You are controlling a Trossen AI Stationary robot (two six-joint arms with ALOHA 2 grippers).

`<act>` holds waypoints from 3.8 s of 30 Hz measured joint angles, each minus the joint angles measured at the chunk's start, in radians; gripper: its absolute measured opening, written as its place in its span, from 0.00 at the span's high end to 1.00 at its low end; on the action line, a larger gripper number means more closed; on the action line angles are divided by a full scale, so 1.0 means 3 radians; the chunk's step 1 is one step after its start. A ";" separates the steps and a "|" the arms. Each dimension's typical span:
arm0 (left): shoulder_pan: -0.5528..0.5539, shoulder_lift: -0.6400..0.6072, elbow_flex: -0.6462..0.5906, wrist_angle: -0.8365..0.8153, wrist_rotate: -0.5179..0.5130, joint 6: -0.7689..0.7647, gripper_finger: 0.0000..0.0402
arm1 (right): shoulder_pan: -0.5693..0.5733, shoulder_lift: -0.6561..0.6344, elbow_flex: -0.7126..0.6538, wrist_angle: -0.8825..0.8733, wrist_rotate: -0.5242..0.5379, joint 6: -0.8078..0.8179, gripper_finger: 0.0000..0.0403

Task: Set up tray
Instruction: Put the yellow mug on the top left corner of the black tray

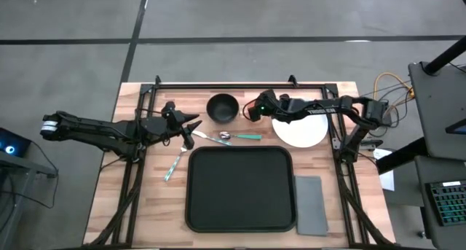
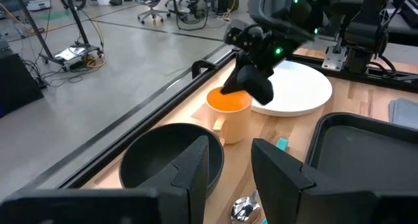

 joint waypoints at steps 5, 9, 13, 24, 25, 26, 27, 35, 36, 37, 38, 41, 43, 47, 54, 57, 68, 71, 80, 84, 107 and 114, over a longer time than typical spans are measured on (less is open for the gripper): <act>-0.0001 0.0003 0.0016 -0.0036 0.0108 0.0002 0.76 | 0.0001 -0.0527 -0.0002 -0.0266 -0.0305 -0.0051 0.98; -0.0004 0.0103 0.0070 -0.0033 0.0192 0.0132 0.76 | 0.0201 -0.0949 -0.0002 -0.0468 -0.0514 -0.0038 0.98; -0.0006 0.0329 0.0129 -0.0035 0.0383 0.0319 0.76 | 0.0566 -0.1262 -0.0002 -0.0370 -0.0665 -0.0054 0.98; -0.0074 0.0961 0.0570 0.0291 0.0909 0.0703 0.76 | 0.0952 -0.1150 -0.0002 0.0041 -0.0581 -0.0155 0.98; -0.0092 0.0983 0.0597 0.0278 0.0910 0.0703 0.76 | 0.0949 -0.1120 -0.0002 0.0063 -0.0566 -0.0175 0.98; -0.0100 0.1003 0.0629 0.0271 0.0939 0.0728 0.75 | 0.0944 -0.1108 -0.0002 0.0089 -0.0563 -0.0196 0.98; -0.0102 0.1014 0.0654 0.0276 0.0991 0.0794 0.75 | 0.0941 -0.1094 -0.0002 0.0106 -0.0568 -0.0211 0.98; -0.0110 0.1058 0.0650 0.0275 0.1002 0.0888 0.56 | 0.0903 -0.1084 -0.0002 0.0274 -0.0556 -0.0287 0.98; -0.0110 0.1087 0.0644 0.0273 0.0966 0.0879 0.54 | 0.0897 -0.1061 -0.0002 0.0353 -0.0557 -0.0290 0.98; -0.0110 0.1125 0.0639 0.0281 0.0930 0.0872 0.52 | 0.0885 -0.1041 -0.0001 0.0415 -0.0574 -0.0304 0.98; -0.0110 0.1160 0.0638 0.0313 0.0893 0.0866 0.51 | 0.0883 -0.1018 -0.0001 0.0437 -0.0586 -0.0328 0.98; -0.0110 0.1236 0.0663 0.0352 0.0740 0.0864 0.49 | 0.0869 -0.0967 -0.0001 0.0473 -0.0594 -0.0354 0.98; -0.0110 0.1272 0.0668 0.0399 0.0679 0.0863 0.49 | 0.0855 -0.0965 -0.0002 0.0506 -0.0591 -0.0354 0.98; -0.0110 0.1367 0.0667 0.0537 0.0669 0.0861 0.49 | 0.0858 -0.0965 -0.0002 0.0635 -0.0585 -0.0365 0.98; -0.0112 0.1464 0.0664 0.0774 0.0669 0.0862 0.49 | 0.0848 -0.0965 -0.0002 0.0659 -0.0585 -0.0367 0.98; -0.0135 0.1464 0.0664 0.0955 0.0667 0.0861 0.49 | 0.0849 -0.0965 -0.0002 0.0662 -0.0585 -0.0381 0.98; -0.0142 0.1464 0.0657 0.1015 -0.0026 0.0698 0.49 | 0.0763 -0.0885 -0.0002 0.0848 -0.0403 -0.0385 0.98; -0.0142 0.1464 0.0655 0.1017 -0.0030 0.0698 0.49 | 0.0724 -0.0777 -0.0002 0.0978 -0.0409 -0.0395 0.98; -0.0140 0.1462 0.0650 0.0989 -0.0212 0.0698 0.49 | 0.0643 -0.0642 -0.0002 0.1248 -0.0520 -0.0405 0.98; -0.0137 0.1462 0.0646 0.0990 -0.0302 0.0698 0.49 | 0.0644 -0.0650 -0.0001 0.1244 -0.0522 -0.0404 0.98; -0.0133 0.1462 0.0646 0.0985 -0.0335 0.0761 0.93 | 0.0640 -0.0644 -0.0001 0.1392 -0.0608 -0.0455 0.98; -0.0138 0.1464 0.0654 0.1010 -0.0337 0.0669 0.94 | 0.0641 -0.0642 0.0000 0.1402 -0.0610 -0.0661 0.92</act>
